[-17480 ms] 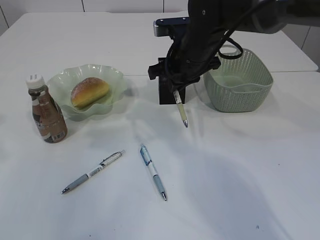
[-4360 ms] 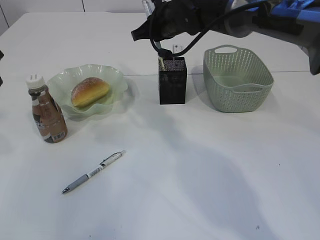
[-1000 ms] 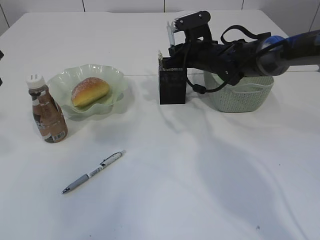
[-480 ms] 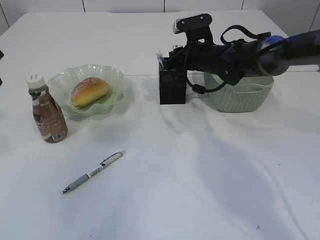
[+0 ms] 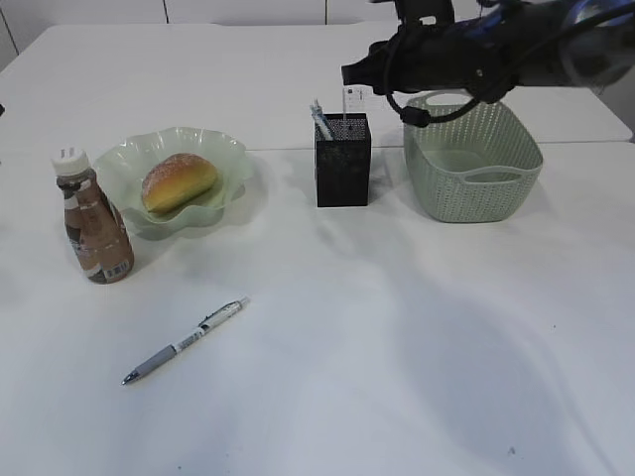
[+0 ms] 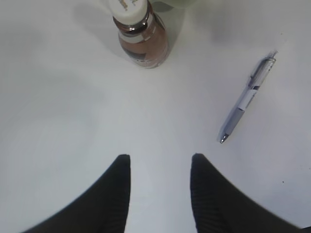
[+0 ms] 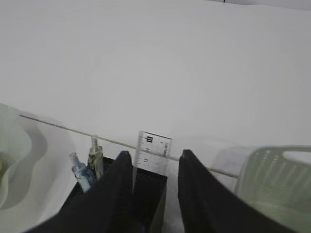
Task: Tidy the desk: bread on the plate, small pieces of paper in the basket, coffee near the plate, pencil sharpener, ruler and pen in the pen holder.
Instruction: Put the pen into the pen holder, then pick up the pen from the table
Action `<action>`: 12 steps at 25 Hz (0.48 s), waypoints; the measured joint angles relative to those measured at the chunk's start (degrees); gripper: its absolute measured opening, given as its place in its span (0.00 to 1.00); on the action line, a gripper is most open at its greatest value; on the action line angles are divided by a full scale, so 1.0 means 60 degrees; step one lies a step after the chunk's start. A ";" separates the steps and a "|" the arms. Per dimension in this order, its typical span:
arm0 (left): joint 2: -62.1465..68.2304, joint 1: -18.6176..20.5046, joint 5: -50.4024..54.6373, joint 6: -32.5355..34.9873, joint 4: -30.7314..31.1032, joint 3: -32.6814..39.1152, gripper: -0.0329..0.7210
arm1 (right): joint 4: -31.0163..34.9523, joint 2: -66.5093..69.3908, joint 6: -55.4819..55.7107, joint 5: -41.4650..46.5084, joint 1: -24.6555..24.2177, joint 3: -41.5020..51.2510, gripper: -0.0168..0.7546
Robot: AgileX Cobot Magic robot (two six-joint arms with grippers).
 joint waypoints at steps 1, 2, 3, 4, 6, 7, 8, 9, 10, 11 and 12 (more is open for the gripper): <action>0.0000 0.0000 0.0000 0.0000 0.0023 0.0000 0.42 | 0.0000 -0.0139 0.0041 0.0391 0.0000 0.0000 0.38; 0.0000 0.0000 0.0000 0.0000 0.0047 0.0000 0.42 | 0.0000 -0.0265 0.0057 0.0778 0.0000 0.0000 0.39; 0.0000 0.0000 0.0000 0.0000 0.0046 0.0000 0.42 | 0.0000 -0.0351 0.0057 0.0976 0.0000 0.0000 0.39; 0.0000 0.0000 0.0000 0.0000 0.0046 0.0000 0.42 | 0.0000 -0.0411 0.0062 0.1260 0.0000 0.0000 0.39; 0.0000 0.0000 0.0000 0.0000 0.0046 0.0000 0.42 | 0.0000 -0.0753 0.0079 0.2397 0.0000 0.0000 0.39; 0.0000 0.0000 0.0007 0.0000 0.0046 0.0000 0.42 | 0.0000 -0.0753 0.0079 0.2397 0.0000 0.0000 0.39; 0.0000 0.0000 0.0007 0.0000 0.0046 0.0000 0.42 | 0.0061 -0.1008 -0.0006 0.3335 0.0000 0.0000 0.39; 0.0000 0.0000 0.0007 0.0000 0.0046 0.0000 0.42 | 0.0061 -0.1125 -0.0052 0.3627 0.0000 0.0000 0.39; 0.0000 0.0000 0.0007 0.0000 -0.0010 0.0000 0.42 | 0.0075 -0.1234 -0.0092 0.4071 0.0000 0.0000 0.39; 0.0000 0.0000 0.0007 0.0000 -0.0054 0.0000 0.42 | 0.0075 -0.1326 -0.0108 0.4279 0.0000 0.0000 0.40; 0.0000 0.0000 0.0007 0.0000 -0.0127 0.0000 0.42 | 0.0075 -0.1520 -0.0131 0.4932 0.0000 0.0000 0.40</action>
